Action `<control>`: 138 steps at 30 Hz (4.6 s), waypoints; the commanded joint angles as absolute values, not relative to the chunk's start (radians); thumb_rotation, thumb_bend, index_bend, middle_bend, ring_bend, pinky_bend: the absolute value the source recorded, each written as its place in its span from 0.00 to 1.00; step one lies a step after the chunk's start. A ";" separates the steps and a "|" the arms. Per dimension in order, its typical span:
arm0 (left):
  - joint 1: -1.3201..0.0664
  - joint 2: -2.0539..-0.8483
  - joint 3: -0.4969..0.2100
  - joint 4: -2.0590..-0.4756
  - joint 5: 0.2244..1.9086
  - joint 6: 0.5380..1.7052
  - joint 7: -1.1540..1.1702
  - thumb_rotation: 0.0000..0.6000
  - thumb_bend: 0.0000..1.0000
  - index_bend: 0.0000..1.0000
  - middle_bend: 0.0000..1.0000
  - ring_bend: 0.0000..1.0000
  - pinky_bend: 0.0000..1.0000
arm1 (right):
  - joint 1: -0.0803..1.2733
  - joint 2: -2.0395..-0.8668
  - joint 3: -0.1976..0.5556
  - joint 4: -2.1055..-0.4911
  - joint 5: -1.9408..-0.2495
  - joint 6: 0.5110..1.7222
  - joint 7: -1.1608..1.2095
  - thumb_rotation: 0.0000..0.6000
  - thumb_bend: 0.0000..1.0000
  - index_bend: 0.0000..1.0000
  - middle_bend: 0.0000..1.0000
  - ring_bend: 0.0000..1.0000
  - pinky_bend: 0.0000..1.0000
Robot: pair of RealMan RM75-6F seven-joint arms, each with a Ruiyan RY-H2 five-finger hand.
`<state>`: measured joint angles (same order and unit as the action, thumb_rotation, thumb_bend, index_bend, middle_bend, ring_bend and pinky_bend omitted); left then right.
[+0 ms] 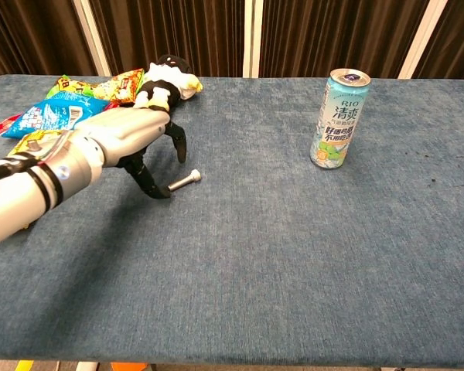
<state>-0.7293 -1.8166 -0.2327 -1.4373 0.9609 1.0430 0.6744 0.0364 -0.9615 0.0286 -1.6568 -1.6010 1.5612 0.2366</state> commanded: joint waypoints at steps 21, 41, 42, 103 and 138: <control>-0.786 -1.884 -0.244 -1.350 0.884 1.079 0.721 1.00 0.29 0.45 0.25 0.12 0.00 | 0.026 -0.959 0.028 -1.655 -1.600 1.571 0.240 1.00 0.24 0.09 0.15 0.00 0.00; -0.807 -1.903 -0.246 -1.310 0.828 1.077 0.750 1.00 0.32 0.45 0.25 0.12 0.00 | 0.019 -0.953 0.030 -1.658 -1.594 1.575 0.241 1.00 0.24 0.09 0.15 0.00 0.00; -0.807 -1.902 -0.245 -1.311 0.828 1.077 0.750 1.00 0.33 0.45 0.25 0.12 0.00 | 0.019 -0.953 0.030 -1.658 -1.593 1.575 0.242 1.00 0.24 0.09 0.15 0.00 0.00; -0.833 -1.795 -0.223 -1.397 0.795 1.087 0.786 1.00 0.47 0.55 0.26 0.12 0.00 | 0.004 -0.953 0.029 -1.654 -1.595 1.583 0.253 1.00 0.24 0.09 0.16 0.00 0.00; -0.724 -1.559 -0.269 -1.665 0.926 1.199 0.555 1.00 0.24 0.31 0.23 0.10 0.00 | 0.019 -0.942 0.036 -1.639 -1.584 1.555 0.279 1.00 0.24 0.10 0.16 0.00 0.00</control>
<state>-0.7764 -1.6573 -0.2390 -1.5750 0.8795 1.1552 0.6397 0.0139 -0.9455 0.0350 -1.6430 -1.5881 1.5637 0.2730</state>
